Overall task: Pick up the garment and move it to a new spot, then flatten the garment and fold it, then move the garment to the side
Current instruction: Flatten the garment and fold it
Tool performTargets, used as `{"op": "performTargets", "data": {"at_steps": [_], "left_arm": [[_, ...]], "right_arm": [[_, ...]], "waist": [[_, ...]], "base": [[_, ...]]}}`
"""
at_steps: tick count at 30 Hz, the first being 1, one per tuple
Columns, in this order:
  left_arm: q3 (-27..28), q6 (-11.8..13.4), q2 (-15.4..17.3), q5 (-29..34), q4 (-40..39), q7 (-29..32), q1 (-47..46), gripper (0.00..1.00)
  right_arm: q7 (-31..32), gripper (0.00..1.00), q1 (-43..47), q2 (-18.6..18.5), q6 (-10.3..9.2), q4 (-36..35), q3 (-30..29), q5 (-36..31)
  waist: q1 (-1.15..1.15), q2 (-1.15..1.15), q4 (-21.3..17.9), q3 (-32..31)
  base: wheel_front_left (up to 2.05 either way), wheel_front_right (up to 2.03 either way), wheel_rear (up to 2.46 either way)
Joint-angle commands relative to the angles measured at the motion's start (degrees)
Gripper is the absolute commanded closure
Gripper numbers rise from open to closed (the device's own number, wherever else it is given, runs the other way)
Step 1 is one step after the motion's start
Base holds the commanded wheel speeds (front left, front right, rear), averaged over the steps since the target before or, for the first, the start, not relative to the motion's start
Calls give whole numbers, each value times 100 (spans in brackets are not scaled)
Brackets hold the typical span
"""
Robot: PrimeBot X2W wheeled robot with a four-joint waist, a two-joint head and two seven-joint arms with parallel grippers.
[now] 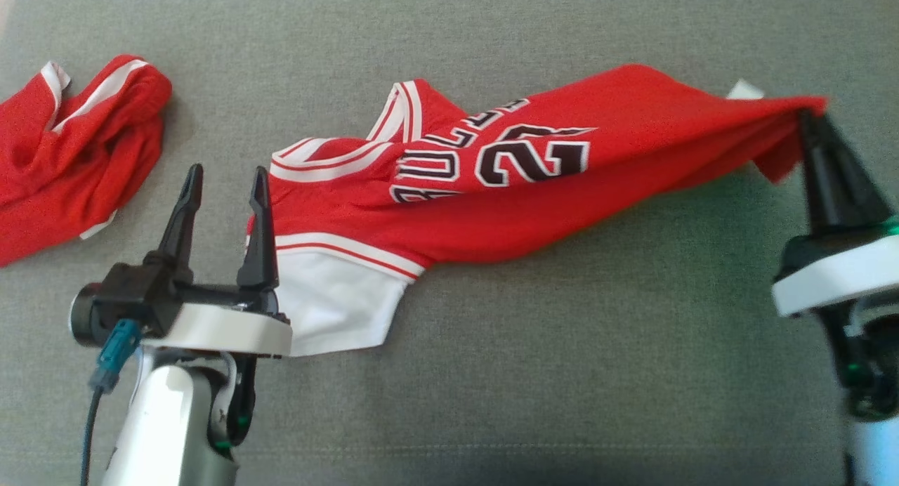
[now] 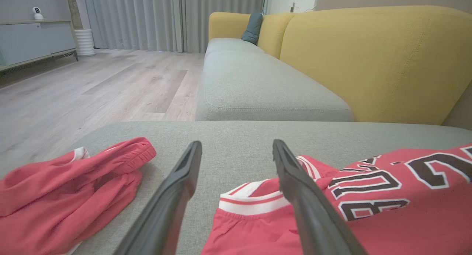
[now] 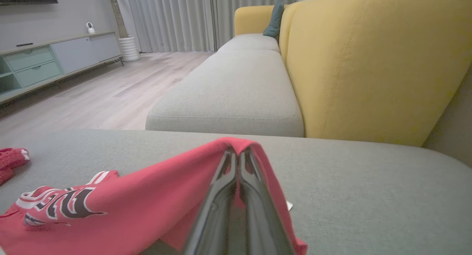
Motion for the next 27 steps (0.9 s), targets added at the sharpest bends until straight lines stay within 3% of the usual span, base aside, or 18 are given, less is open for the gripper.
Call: {"op": "performTargets", "data": {"at_steps": [1,6,10,27], "left_arm": [[204,-26,36,42,-185,-70,-73,0],[217,-73,-23,78,-211,-70,-64,0],[221,-105,-65,96,-223,-70,-83,0],[80,-321,-225,124,-145,-70,-489,0]], "right_arm": [[64,100,3,-132,-4,-306,32,-25],[498,100,-36,-279,-4,-873,-195,-63],[690,100,-230,-383,-4,-770,-152,-19],[213,100,-2127,-801,-4,2019,327,410]], "waist": [[0,0,6,-10],[0,0,67,-16],[0,0,115,39],[0,0,768,661]], "base": [[0,0,0],[0,0,0],[0,0,0],[0,0,0]]}}
